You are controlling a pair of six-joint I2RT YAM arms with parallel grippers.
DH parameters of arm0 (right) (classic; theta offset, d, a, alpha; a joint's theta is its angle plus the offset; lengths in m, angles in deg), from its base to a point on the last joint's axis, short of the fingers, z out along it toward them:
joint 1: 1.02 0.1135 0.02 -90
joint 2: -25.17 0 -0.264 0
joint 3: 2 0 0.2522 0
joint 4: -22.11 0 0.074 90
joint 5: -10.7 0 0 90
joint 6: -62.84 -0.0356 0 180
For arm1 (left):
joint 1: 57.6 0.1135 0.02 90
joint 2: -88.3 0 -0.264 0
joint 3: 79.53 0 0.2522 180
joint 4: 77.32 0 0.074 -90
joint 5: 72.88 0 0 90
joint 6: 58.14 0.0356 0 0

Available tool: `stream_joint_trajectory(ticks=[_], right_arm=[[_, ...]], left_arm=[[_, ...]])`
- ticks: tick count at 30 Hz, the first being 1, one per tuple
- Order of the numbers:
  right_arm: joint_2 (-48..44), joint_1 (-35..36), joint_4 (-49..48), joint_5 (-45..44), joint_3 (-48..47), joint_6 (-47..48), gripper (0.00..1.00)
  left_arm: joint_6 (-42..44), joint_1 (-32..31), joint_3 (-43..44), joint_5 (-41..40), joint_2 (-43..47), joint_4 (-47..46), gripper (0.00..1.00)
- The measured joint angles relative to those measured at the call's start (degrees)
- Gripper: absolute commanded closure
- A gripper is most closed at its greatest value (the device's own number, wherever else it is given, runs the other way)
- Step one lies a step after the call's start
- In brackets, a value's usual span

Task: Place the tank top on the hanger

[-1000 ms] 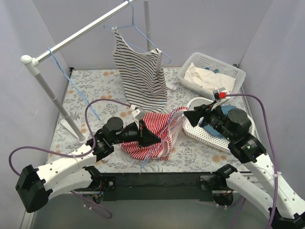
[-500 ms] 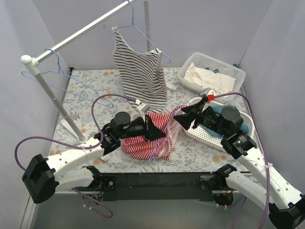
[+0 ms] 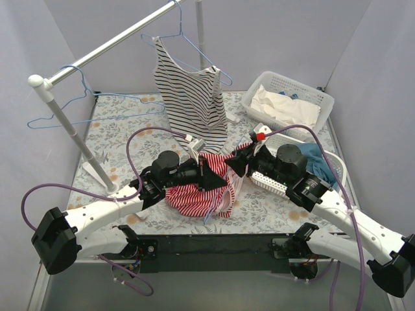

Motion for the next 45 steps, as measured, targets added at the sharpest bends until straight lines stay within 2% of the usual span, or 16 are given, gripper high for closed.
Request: stream_joint_trajectory(ticks=[1, 3, 4, 5, 7, 8, 9, 14, 20, 28, 32, 38, 43, 45], right_arm=[[0.4, 1.6, -0.3, -2.6, 0.0, 0.9, 0.73], [1.0, 3.8, -0.4, -8.3, -0.3, 3.0, 0.87], [1.8, 6.2, -0.4, -14.2, -0.9, 4.4, 0.98], [1.9, 6.4, -0.4, -14.6, -1.0, 4.6, 0.99], [2.6, 8.7, -0.3, -19.2, -1.6, 6.0, 0.99], [3.1, 9.9, -0.2, -21.4, -2.0, 6.5, 0.99], [3.6, 10.9, -0.1, -23.5, -2.4, 7.1, 0.99], [5.4, 14.3, 0.3, -34.3, -3.4, 8.8, 0.99], [7.2, 15.3, 0.1, -44.8, -3.5, 10.2, 0.99], [10.8, 15.4, -0.5, -49.7, -4.1, 8.8, 0.99], [11.8, 15.6, -2.0, -51.8, -4.1, 7.4, 0.99], [12.7, 15.7, -7.3, -55.3, -3.9, 4.9, 0.99], [14.1, 16.1, -10.5, -58.9, -3.2, 3.3, 0.99], [14.2, 16.3, -11.5, -59.9, -2.8, 3.0, 0.99]], left_arm=[[-0.2, 0.0, 0.0, 0.2, 0.0, 0.2, 1.0], [-0.6, 0.0, 0.0, 0.1, 0.0, 0.5, 1.0], [-0.7, 0.0, 0.0, 0.1, 0.0, 0.7, 0.97], [-0.9, -0.1, 0.2, -0.2, 0.0, 0.8, 0.83], [-1.0, -0.1, 0.3, -1.0, 0.2, 1.5, 0.69], [-1.1, -0.1, 0.6, -1.5, 0.4, 1.9, 0.53], [-1.1, -0.1, 0.8, -1.9, 0.5, 2.3, 0.5], [-1.6, -0.1, 1.9, -5.9, 3.8, 6.2, 0.51], [-3.3, -0.1, 4.0, -13.0, 8.2, 13.5, 0.63], [-7.7, -0.5, 1.4, -17.3, 10.5, 19.7, 0.67], [-9.6, -1.9, 0.1, -18.2, 10.1, 20.9, 0.64], [-14.7, -10.7, -1.7, -24.3, 5.8, 21.1, 0.6], [-20.0, -18.2, -2.0, -32.6, -0.7, 21.0, 0.62], [-21.2, -19.0, -2.0, -34.7, -2.9, 20.2, 0.63]])
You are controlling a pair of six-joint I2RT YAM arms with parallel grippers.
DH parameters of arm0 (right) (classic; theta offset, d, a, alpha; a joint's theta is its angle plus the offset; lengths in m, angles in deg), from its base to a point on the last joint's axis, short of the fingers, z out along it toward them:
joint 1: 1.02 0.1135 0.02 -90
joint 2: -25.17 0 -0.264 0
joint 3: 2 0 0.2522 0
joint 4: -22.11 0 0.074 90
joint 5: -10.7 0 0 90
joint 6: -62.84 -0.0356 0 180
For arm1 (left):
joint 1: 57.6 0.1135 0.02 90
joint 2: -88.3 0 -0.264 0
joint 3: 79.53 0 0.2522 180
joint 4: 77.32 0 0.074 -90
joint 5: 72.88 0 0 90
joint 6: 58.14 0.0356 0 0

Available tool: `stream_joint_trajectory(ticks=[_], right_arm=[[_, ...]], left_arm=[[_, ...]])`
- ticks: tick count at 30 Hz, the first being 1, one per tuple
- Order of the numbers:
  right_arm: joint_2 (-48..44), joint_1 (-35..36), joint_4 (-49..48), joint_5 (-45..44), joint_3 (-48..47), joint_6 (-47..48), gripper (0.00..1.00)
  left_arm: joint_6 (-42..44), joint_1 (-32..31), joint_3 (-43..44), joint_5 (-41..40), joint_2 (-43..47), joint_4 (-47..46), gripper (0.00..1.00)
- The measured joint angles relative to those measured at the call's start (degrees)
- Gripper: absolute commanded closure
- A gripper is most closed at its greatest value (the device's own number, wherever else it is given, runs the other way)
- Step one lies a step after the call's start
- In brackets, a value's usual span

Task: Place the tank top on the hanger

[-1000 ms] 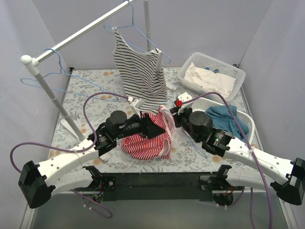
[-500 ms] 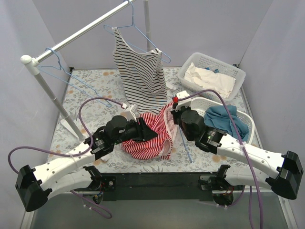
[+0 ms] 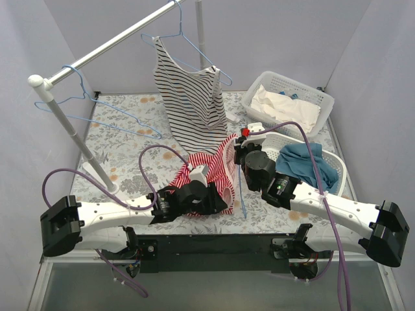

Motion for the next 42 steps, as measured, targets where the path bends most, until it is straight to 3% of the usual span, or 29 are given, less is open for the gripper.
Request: stream_joint_trajectory(ticks=[11, 20, 21, 25, 28, 32, 42], right_arm=[[-0.1, 0.6, -2.6, -4.2, 2.0, -0.7, 0.99], [-0.1, 0.8, -3.1, -5.2, 2.1, -0.7, 0.99], [-0.1, 0.8, -3.1, -5.3, 2.1, -0.7, 0.99], [-0.1, 0.9, -3.2, -5.6, 2.1, -0.8, 0.99], [0.0, 0.9, -3.3, -6.0, 2.1, -0.9, 0.99], [0.7, 0.9, -3.5, -7.6, 2.1, -1.1, 0.99], [8.6, 0.9, -7.4, -14.7, -3.3, 0.4, 0.99]], left_arm=[[-2.2, -2.2, 4.1, -12.4, -15.1, -6.6, 0.67], [-0.9, -2.2, 8.0, -15.2, -21.1, -10.9, 0.69], [-0.8, -2.2, 8.2, -15.7, -21.7, -11.0, 0.72], [-0.5, -2.2, 8.4, -17.4, -23.1, -10.9, 1.0], [0.1, -2.2, 8.4, -17.5, -23.2, -10.8, 1.0], [0.6, -2.2, 5.7, -16.8, -17.8, -10.8, 1.0], [1.8, -2.2, -0.5, -9.7, 6.1, -11.3, 1.0]])
